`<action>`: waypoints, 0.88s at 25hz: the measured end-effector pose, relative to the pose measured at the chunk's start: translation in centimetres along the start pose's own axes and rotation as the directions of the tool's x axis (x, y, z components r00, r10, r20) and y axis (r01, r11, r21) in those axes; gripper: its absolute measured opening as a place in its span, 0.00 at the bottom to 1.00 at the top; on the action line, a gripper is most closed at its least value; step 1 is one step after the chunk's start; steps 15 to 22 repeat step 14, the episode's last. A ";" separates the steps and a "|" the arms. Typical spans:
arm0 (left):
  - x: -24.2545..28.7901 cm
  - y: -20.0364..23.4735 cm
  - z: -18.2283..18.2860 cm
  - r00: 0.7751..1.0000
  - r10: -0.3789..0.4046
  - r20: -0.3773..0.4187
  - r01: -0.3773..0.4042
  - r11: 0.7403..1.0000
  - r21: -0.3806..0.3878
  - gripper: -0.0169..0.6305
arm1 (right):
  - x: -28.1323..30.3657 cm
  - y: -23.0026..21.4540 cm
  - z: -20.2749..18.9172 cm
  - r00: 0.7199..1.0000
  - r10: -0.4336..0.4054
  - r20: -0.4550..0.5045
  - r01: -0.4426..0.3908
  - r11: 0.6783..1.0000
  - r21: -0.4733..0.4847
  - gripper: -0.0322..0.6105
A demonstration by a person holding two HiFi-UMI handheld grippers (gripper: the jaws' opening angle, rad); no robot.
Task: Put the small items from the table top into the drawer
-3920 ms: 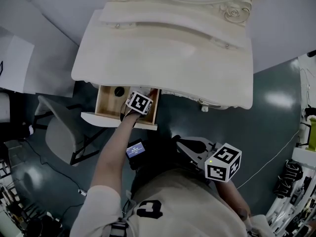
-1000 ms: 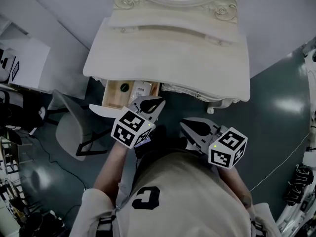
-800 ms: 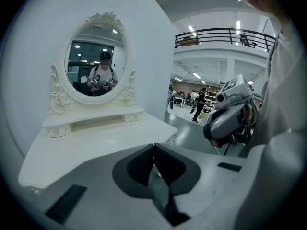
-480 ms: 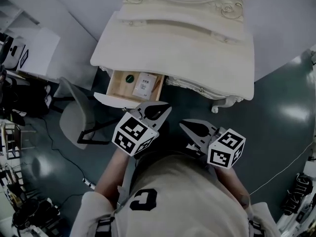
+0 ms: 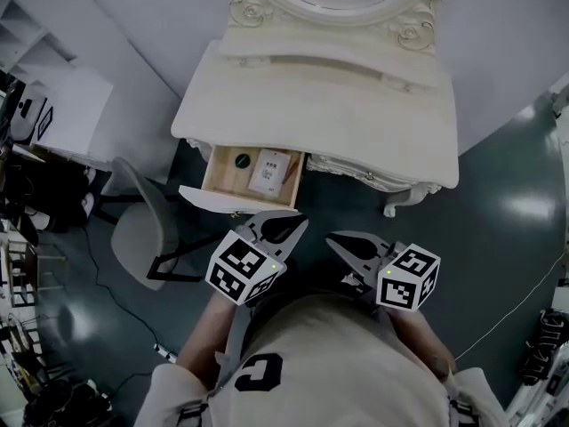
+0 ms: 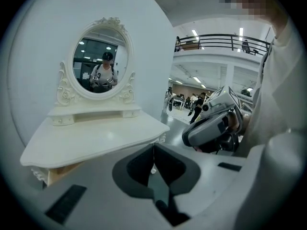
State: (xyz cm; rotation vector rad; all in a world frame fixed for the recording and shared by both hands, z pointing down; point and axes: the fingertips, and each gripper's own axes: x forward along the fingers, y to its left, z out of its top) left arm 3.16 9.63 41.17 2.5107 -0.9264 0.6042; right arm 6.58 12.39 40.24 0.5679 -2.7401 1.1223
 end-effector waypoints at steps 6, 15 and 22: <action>-4.2 1.5 -1.5 0.999 -0.033 0.025 0.033 0.999 0.015 0.12 | 3.4 2.5 -0.3 0.999 -0.038 0.019 0.037 0.999 0.009 0.09; -10.5 4.1 -5.3 0.998 -0.055 0.038 0.055 0.998 0.011 0.12 | 8.7 7.4 -3.1 0.998 -0.057 -0.015 0.057 0.998 -0.025 0.09; -10.5 4.1 -5.3 0.998 -0.055 0.038 0.055 0.998 0.011 0.12 | 8.7 7.4 -3.1 0.998 -0.057 -0.015 0.057 0.998 -0.025 0.09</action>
